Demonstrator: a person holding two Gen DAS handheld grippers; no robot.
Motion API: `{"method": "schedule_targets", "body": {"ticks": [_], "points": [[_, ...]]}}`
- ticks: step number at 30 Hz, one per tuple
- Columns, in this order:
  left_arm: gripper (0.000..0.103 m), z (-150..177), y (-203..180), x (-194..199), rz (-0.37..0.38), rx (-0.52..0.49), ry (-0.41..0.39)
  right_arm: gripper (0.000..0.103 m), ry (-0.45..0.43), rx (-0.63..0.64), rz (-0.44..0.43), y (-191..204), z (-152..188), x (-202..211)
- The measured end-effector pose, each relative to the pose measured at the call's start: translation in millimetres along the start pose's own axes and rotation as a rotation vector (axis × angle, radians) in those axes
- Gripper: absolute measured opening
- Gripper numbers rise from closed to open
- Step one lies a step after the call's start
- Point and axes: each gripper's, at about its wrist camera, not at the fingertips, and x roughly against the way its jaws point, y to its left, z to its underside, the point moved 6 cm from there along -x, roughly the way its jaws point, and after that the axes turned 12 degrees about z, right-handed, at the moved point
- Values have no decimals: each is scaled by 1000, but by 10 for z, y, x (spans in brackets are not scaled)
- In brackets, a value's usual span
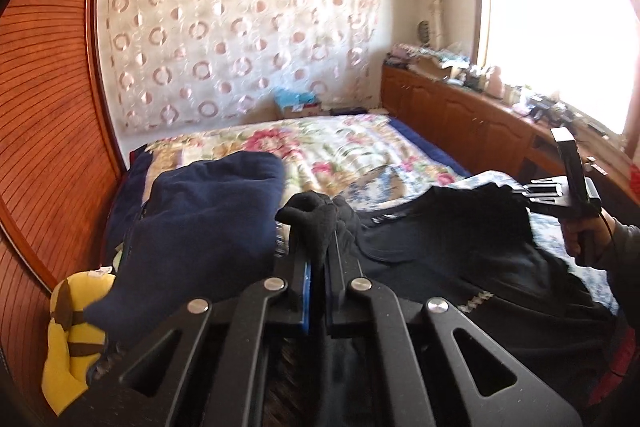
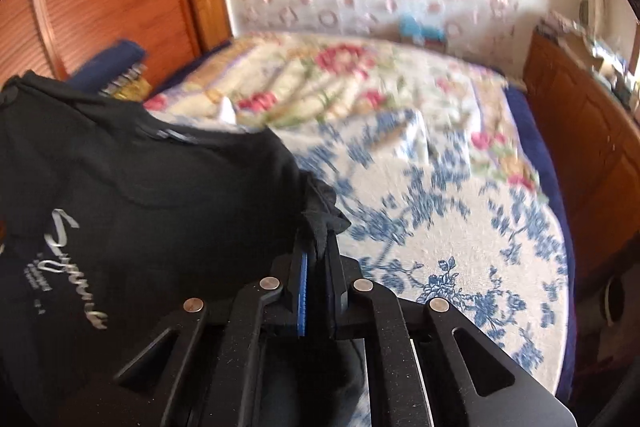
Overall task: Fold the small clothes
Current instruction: 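Lift the hem and fold it toward the collar with both tools, release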
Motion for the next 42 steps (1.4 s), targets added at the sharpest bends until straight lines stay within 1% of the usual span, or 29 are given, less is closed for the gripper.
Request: {"method": "schedule_targets", "body": {"ticks": [3,5,9,11,12,15,17,21,23,25,29,32,35,37,38,39,40,41,42], "points": [[2,127,-192,279,23,-7,-30,3,-84,-20,-7,57,-38,473],[2,233,-291,456,33,-8,-44,3,-113,-24,-20,99,-17,716],[2,522,-414,835,18,-10,-58,3,-150,-22,-29,169,211,1251],[2,659,-440,1026,-14,-19,-61,3,-160,-22,-26,192,360,1443],[2,736,-463,1140,-37,-26,-60,3,-163,-20,-25,205,449,1550],[2,917,-472,1380,-33,12,-62,3,-151,-25,-22,219,750,1819],[2,1050,-482,1542,-51,26,-56,3,-132,-17,-23,245,955,2000],[2,1290,-518,1682,-55,65,-50,3,-110,5,-9,256,1230,2250],[2,1431,-536,1688,-47,92,-38,3,-82,20,-1,257,1355,2326],[2,1618,-538,1623,-40,108,-4,3,-31,29,-1,262,1522,2330],[2,1969,-407,1418,-74,164,78,3,54,29,2,321,1872,2185],[2,2097,-385,1377,-91,174,107,4,92,25,20,358,2060,2028],[2,2145,-378,1388,-82,184,113,4,113,15,28,350,2148,1952],[7,2123,-376,1400,-83,172,115,5,113,8,29,345,2139,1945],[12,2109,-365,1405,-90,163,116,5,111,10,33,351,2131,1959],[22,2089,-369,1420,-90,156,113,6,107,16,39,352,2113,1974],[28,2069,-374,1441,-88,152,107,7,99,21,41,352,2086,2002],[39,2043,-380,1471,-87,148,97,9,93,24,45,343,2051,2015],[46,1998,-367,1501,-89,145,84,14,86,30,54,333,2017,2045]]}}
